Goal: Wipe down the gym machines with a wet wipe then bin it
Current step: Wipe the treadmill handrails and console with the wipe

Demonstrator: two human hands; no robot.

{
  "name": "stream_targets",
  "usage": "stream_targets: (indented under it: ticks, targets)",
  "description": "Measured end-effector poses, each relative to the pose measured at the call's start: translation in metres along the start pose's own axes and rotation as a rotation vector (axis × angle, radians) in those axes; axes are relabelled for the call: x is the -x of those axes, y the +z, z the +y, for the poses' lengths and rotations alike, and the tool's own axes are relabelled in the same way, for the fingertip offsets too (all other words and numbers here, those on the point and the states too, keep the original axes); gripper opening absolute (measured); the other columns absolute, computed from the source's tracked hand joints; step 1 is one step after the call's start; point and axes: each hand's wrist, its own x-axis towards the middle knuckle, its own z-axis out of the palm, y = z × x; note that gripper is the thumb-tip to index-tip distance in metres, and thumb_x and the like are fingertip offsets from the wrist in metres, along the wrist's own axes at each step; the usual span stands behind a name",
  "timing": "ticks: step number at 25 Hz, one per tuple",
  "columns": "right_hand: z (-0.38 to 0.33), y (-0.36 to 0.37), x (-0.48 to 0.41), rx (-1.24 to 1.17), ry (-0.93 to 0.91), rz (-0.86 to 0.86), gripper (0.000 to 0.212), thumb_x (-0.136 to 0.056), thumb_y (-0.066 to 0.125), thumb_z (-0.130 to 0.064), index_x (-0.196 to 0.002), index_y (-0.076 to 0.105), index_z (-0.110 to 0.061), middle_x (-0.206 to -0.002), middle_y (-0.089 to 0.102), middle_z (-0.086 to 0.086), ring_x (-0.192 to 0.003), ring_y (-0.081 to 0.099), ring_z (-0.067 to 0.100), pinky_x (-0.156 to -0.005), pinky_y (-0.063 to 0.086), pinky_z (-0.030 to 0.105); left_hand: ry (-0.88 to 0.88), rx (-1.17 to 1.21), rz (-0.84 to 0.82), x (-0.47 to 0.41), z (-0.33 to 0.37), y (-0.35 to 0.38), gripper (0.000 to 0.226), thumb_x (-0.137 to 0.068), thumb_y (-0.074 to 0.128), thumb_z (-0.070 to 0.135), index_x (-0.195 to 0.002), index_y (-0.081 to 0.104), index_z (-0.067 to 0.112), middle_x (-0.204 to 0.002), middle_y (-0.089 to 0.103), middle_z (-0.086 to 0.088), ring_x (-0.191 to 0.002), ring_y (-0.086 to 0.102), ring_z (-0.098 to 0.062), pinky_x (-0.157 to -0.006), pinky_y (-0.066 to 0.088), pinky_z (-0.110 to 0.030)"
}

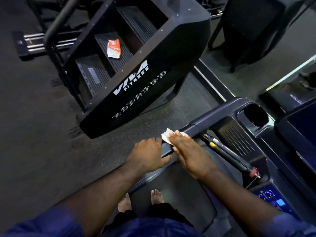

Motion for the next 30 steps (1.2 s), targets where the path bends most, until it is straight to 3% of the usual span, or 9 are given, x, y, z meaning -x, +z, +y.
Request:
stream_targets:
  ticks: [3, 6, 9, 12, 17, 20, 23, 28, 30]
  targets:
    - [0.043, -0.02, -0.007, 0.015, 0.148, 0.092, 0.051, -0.111, 0.039, -0.04, -0.158, 0.041, -0.021, -0.164, 0.041, 0.004, -0.154, 0.034, 0.023, -0.129, 0.022, 0.041, -0.011, -0.028, -0.026, 0.0, 0.002, -0.002, 0.063, -0.088, 0.055, 0.074, -0.118, 0.057, 0.018, -0.114, 0.066, -0.006, -0.103, 0.065, -0.029, -0.085, 0.052, -0.041]
    - [0.007, -0.002, -0.014, 0.021, 0.279, 0.057, 0.081, -0.104, 0.023, -0.069, -0.166, 0.019, -0.018, -0.174, 0.012, 0.003, -0.161, 0.004, 0.02, -0.131, 0.005, 0.041, -0.061, -0.029, -0.025, 0.001, 0.002, -0.004, 0.064, -0.084, 0.055, 0.077, -0.116, 0.057, 0.021, -0.114, 0.066, -0.003, -0.104, 0.065, -0.029, -0.084, 0.052, -0.041]
    - [-0.049, 0.028, 0.011, -0.077, 0.113, 0.003, 0.082, -0.104, 0.03, -0.068, -0.167, 0.012, -0.018, -0.175, 0.005, -0.002, -0.161, -0.002, 0.018, -0.131, 0.005, 0.042, -0.151, -0.01, -0.002, 0.005, 0.003, -0.002, 0.068, -0.078, 0.053, 0.081, -0.117, 0.058, 0.026, -0.111, 0.068, 0.0, -0.101, 0.068, -0.028, -0.08, 0.052, -0.04]
    - [0.002, 0.008, 0.02, 0.064, -0.119, -0.05, 0.083, -0.104, 0.033, -0.069, -0.167, 0.009, -0.02, -0.175, 0.002, -0.006, -0.161, 0.003, 0.016, -0.13, 0.011, 0.042, -0.222, -0.078, -0.033, 0.015, 0.0, 0.001, 0.087, -0.073, 0.04, 0.098, -0.123, 0.059, 0.03, -0.113, 0.071, 0.001, -0.1, 0.068, -0.025, -0.079, 0.05, -0.038]
    - [0.018, 0.002, -0.008, 0.076, 0.267, 0.069, 0.095, -0.1, 0.017, -0.075, -0.166, 0.009, -0.008, -0.174, 0.007, 0.011, -0.161, 0.0, 0.026, -0.129, 0.013, 0.053, -0.35, -0.146, -0.052, 0.062, -0.021, 0.005, 0.087, -0.07, 0.029, 0.106, -0.108, 0.045, 0.029, -0.108, 0.07, -0.003, -0.097, 0.067, -0.029, -0.071, 0.048, -0.039]
    - [-0.074, 0.043, 0.008, 0.002, -0.073, -0.088, 0.102, -0.096, 0.022, -0.083, -0.167, 0.003, -0.012, -0.175, 0.0, 0.007, -0.161, -0.005, 0.022, -0.13, 0.007, 0.046, -0.417, -0.16, -0.07, 0.084, -0.03, 0.006, 0.088, -0.073, 0.036, 0.102, -0.118, 0.046, 0.028, -0.115, 0.07, -0.004, -0.105, 0.068, -0.03, -0.074, 0.048, -0.039]
    - [-0.065, 0.039, 0.02, 0.033, -0.365, -0.119, 0.097, -0.098, 0.033, -0.081, -0.167, 0.005, -0.019, -0.175, -0.002, -0.002, -0.161, -0.005, 0.014, -0.129, 0.011, 0.043, -0.439, -0.151, -0.088, 0.104, -0.044, 0.0, 0.084, -0.073, 0.038, 0.101, -0.115, 0.044, 0.029, -0.114, 0.071, -0.003, -0.102, 0.069, -0.029, -0.073, 0.048, -0.039]
    - [-0.017, 0.021, 0.009, 0.033, 0.222, 0.043, 0.096, -0.1, 0.017, -0.078, -0.166, -0.001, -0.012, -0.175, -0.005, 0.006, -0.16, -0.012, 0.019, -0.129, 0.012, 0.053, -0.399, -0.078, -0.131, 0.125, -0.064, 0.0, 0.081, -0.074, 0.038, 0.102, -0.111, 0.042, 0.03, -0.108, 0.066, -0.001, -0.093, 0.064, -0.025, -0.071, 0.047, -0.038]
    - [-0.068, 0.031, 0.008, -0.015, 0.218, -0.014, 0.1, -0.097, 0.013, -0.082, -0.165, -0.009, -0.012, -0.173, -0.015, 0.007, -0.159, -0.02, 0.02, -0.13, 0.005, 0.052, -0.387, -0.052, -0.147, 0.134, -0.074, -0.001, 0.085, -0.071, 0.036, 0.104, -0.115, 0.045, 0.031, -0.108, 0.067, -0.001, -0.094, 0.065, -0.025, -0.073, 0.048, -0.038]
